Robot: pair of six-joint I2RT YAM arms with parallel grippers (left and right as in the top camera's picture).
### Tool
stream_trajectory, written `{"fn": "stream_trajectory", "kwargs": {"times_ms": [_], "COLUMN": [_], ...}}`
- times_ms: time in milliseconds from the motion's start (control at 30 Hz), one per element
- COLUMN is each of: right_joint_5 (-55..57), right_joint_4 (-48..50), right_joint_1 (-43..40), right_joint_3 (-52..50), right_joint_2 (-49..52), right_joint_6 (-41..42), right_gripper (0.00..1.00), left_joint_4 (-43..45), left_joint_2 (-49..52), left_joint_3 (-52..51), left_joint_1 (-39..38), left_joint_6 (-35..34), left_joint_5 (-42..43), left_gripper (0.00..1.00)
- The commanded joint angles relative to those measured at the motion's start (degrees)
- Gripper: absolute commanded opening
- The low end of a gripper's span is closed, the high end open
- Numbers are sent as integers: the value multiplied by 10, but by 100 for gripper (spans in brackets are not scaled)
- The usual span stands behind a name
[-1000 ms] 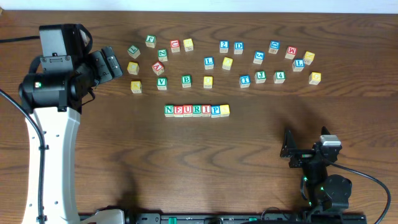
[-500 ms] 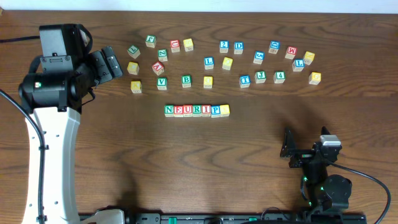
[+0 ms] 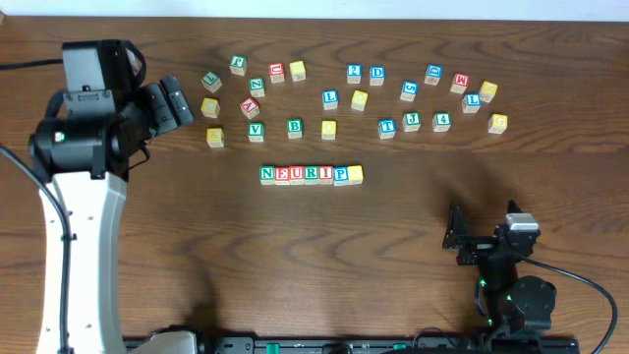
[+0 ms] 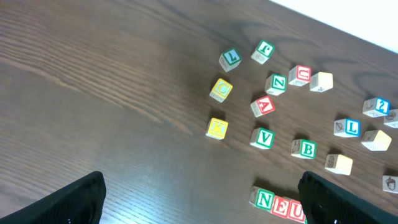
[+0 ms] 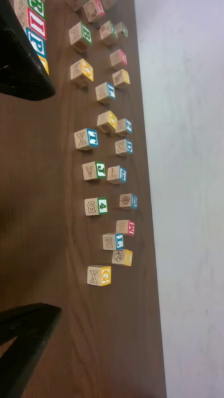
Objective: Spell out NEURIPS
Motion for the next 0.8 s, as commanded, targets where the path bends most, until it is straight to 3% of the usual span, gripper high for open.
{"fn": "stream_trajectory", "kwargs": {"times_ms": [0,200,233,333,767], "right_joint_5": [-3,-3,-3,-3,-3], "right_joint_4": [2,2,2,2,2], "right_joint_1": [-3,-3,-3,-3,-3], "right_joint_3": [-4,-4,-4,-4,-4], "right_joint_2": [-5,-5,-5,-5,-5], "right_joint_6": [-7,-7,-7,-7,-7], "right_gripper": [99,99,99,99,99], "left_joint_4": [30,221,279,337,393], "left_joint_2": [-62,-203,-262,-340,-661], "left_joint_3": [-42,-236,-316,-414,-716], "left_joint_1": [0,0,0,0,0], "left_joint_6": [10,45,45,45,102], "left_joint_5": [-11,11,14,16,34], "left_gripper": [98,97,97,98,98]}}
